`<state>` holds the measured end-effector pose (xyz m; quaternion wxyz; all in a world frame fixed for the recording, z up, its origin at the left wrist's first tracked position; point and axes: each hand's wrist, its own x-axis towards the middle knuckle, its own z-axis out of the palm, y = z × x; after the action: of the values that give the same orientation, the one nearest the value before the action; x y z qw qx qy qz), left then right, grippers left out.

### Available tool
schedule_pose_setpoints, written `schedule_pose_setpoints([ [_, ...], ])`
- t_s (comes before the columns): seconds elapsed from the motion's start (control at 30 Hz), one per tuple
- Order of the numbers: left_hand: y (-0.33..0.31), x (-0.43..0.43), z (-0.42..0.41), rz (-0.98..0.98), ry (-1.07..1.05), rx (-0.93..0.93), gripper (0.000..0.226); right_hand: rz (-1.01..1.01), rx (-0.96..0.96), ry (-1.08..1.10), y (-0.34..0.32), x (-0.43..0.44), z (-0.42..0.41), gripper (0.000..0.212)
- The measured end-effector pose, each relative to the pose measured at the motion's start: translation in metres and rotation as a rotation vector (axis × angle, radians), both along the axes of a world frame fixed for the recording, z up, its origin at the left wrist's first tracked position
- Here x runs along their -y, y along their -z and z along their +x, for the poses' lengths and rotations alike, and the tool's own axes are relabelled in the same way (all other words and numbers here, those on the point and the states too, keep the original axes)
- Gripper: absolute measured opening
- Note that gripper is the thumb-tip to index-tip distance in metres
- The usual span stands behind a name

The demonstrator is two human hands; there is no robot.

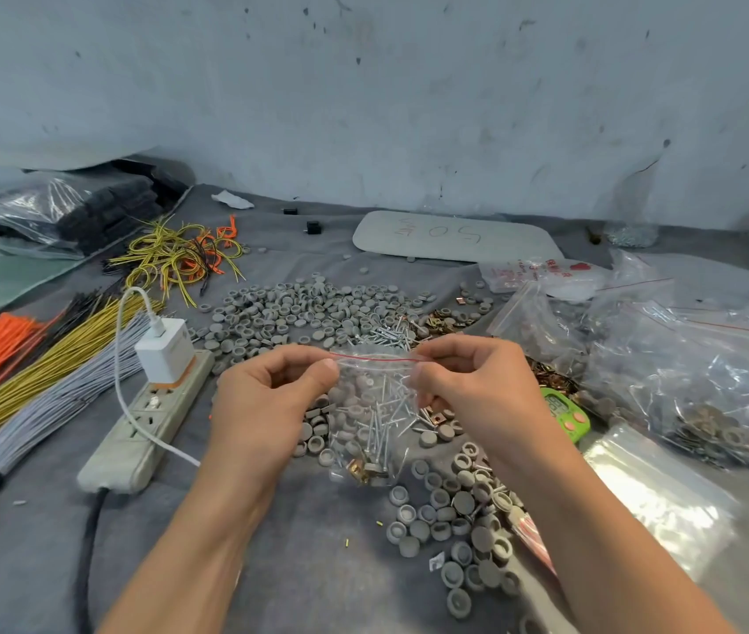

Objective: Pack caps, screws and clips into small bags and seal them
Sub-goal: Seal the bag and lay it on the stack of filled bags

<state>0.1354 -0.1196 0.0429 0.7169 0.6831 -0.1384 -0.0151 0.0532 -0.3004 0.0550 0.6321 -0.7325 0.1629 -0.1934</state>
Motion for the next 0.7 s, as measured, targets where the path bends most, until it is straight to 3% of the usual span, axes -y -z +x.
schedule_pose_setpoints([
  [0.23,0.0031,0.0001,0.0046,0.057,-0.054,0.002,0.017,0.010,0.056,-0.014,-0.0022,0.0074,-0.0016,0.011],
  [0.5,0.0094,0.0039,0.0062,0.156,-0.065,0.034,0.022,-0.102,-0.027,0.039,0.0014,0.0050,0.0017,0.020],
  [0.7,0.0079,0.0034,0.0054,0.029,0.016,-0.047,0.016,-0.026,-0.039,0.018,0.0037,0.0049,0.0034,0.018],
])
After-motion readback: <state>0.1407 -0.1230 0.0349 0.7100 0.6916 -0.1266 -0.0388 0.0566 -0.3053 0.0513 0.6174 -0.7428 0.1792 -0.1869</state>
